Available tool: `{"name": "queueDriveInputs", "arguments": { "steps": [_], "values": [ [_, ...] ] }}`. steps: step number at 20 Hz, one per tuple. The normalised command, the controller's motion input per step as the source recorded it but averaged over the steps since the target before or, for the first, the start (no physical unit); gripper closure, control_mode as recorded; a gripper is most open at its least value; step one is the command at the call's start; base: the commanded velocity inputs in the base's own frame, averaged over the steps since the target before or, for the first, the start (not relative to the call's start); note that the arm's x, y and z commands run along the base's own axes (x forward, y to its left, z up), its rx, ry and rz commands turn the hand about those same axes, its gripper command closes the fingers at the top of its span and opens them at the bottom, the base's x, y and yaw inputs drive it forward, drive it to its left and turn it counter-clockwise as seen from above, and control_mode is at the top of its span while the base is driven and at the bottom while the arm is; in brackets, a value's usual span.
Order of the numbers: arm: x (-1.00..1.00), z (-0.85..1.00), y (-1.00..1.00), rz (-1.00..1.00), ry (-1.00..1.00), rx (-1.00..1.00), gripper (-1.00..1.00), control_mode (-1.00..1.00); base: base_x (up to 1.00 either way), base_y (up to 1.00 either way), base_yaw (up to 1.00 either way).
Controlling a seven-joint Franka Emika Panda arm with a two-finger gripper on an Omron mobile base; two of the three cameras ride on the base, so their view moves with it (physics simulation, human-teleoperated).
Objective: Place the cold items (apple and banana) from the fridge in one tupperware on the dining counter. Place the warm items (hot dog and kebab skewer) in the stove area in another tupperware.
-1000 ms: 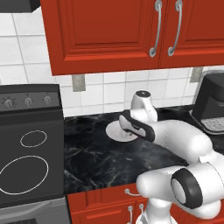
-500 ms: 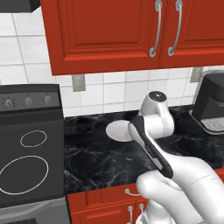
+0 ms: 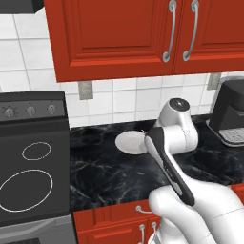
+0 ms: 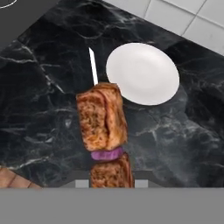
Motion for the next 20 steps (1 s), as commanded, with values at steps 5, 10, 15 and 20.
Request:
{"name": "queueDriveInputs", "arguments": {
  "steps": [5,10,15,20],
  "values": [
    [-0.29,0.03,0.0,-0.02,-0.09,0.02,1.0,1.0,-0.41,0.0,-0.1],
    [0.0,0.0,0.0,0.0,0.0,0.0,1.0,1.0,-0.89,0.0,-0.3],
    [0.0,0.0,0.0,0.0,0.0,0.0,1.0,1.0,-1.0,0.11,-0.53],
    [0.0,0.0,0.0,0.0,0.0,0.0,1.0,1.0,-1.0,0.23,-0.67]
  ]
}}
